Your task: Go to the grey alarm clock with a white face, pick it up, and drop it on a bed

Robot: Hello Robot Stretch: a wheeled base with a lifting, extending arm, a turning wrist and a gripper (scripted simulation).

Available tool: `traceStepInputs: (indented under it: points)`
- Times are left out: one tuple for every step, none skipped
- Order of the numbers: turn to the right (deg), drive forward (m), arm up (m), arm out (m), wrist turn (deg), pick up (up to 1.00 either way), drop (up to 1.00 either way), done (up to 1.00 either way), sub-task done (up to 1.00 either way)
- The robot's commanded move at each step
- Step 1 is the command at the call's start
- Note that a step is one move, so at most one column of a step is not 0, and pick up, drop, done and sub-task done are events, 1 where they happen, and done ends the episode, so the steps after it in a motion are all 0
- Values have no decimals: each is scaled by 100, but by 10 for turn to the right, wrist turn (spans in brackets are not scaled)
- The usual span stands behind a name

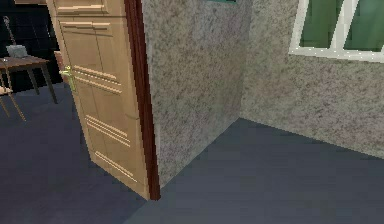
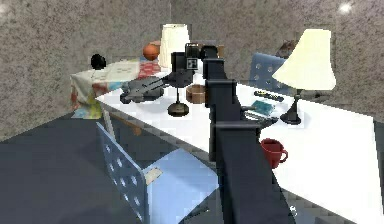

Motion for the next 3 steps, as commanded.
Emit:
traceStepInputs:
  points:
    - [0, 0, 0, 0, -450, 0, 0, 0, 0]
    - [0, 0, 0, 0, -270, 0, 0, 0, 0]
    - [0, 0, 0, -44, 0, 0, 0, 0, 0]
